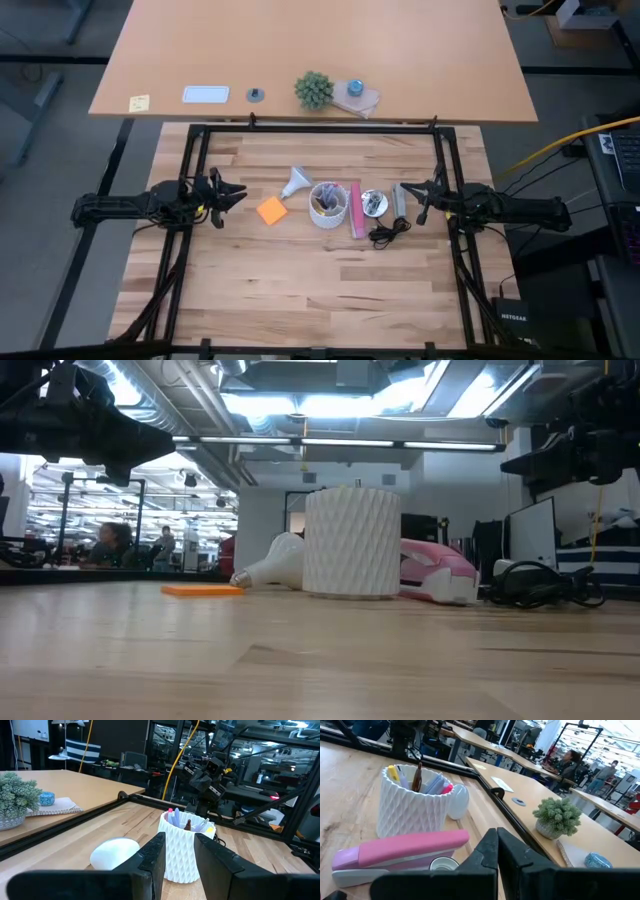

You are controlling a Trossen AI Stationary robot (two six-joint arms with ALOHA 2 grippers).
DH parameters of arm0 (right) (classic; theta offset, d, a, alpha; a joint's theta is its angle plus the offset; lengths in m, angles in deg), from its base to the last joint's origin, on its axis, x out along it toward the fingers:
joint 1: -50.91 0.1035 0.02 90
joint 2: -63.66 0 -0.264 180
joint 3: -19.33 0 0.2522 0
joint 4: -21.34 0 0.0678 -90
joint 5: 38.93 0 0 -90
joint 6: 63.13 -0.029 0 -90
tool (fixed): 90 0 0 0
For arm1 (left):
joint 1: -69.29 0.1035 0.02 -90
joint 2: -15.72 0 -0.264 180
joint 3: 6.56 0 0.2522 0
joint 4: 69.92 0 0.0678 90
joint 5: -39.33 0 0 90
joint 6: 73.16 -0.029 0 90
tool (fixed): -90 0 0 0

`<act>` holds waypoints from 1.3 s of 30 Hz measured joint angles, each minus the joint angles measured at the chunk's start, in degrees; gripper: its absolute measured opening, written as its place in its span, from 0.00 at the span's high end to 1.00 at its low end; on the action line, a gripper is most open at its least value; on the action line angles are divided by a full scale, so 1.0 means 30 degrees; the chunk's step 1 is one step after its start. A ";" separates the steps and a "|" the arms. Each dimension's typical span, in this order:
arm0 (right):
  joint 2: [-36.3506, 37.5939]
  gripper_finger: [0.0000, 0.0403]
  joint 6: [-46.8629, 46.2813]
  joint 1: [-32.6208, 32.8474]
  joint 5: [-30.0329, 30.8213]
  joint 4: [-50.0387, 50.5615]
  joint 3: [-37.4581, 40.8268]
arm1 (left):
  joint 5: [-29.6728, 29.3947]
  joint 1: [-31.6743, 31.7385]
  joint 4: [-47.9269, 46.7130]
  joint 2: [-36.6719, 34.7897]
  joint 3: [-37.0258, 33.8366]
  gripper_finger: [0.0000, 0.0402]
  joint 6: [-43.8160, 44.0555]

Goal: Screw lightbulb
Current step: Move the lamp to the center of the table

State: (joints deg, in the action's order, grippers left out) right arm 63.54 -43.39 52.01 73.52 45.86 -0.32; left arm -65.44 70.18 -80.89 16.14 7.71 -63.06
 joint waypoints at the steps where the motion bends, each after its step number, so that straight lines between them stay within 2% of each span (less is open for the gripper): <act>1: 0.0000 0.99 0.0003 0.0000 -0.0004 -0.0007 0.0000 | 0.0000 0.0000 0.0000 -0.0003 0.0001 0.77 -0.0005; 5: 0.0000 0.99 -0.0780 -0.0007 -0.0534 -0.0214 0.0000 | 0.0000 0.0000 -0.0002 0.0000 0.0000 0.77 -0.0005; 9: -0.0007 0.99 -0.5462 0.0000 -0.1974 -0.2008 0.0000 | 0.0000 0.0000 0.0000 0.0001 0.0001 0.77 0.0037; 11: -0.0007 0.99 -0.6687 0.0000 -0.2192 -0.2891 0.0000 | 0.0000 0.0000 0.0000 0.0002 0.0000 0.77 0.0238; 16: -0.0003 0.99 -0.6958 -0.0005 -0.1716 -0.4518 0.0000 | 0.0001 0.0000 0.0059 -0.0005 0.0001 0.77 0.0000; 24: -0.0201 0.98 -0.6998 0.0000 -0.3686 -0.6081 0.0000 | 0.0000 0.0000 0.0401 -0.0005 0.0004 0.77 -0.0147; 28: -0.0858 0.89 -0.6998 0.0000 -0.3851 -0.7353 0.0000 | 0.0000 0.0000 0.0409 -0.0005 0.0000 0.77 -0.0150; 35: -0.2760 0.63 -0.6937 0.0000 -0.3858 -0.8059 -0.0060 | 0.0000 0.0000 0.0383 -0.0005 0.0005 0.77 0.0752; 39: -0.4506 0.56 -0.6694 0.0000 -0.4120 -0.7930 -0.0749 | 0.0000 0.0000 0.0272 -0.0005 0.0000 0.77 0.1097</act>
State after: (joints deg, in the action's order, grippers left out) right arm 50.02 -63.47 52.01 61.16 22.07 -2.57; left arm -65.44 70.18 -80.07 16.13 7.71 -59.77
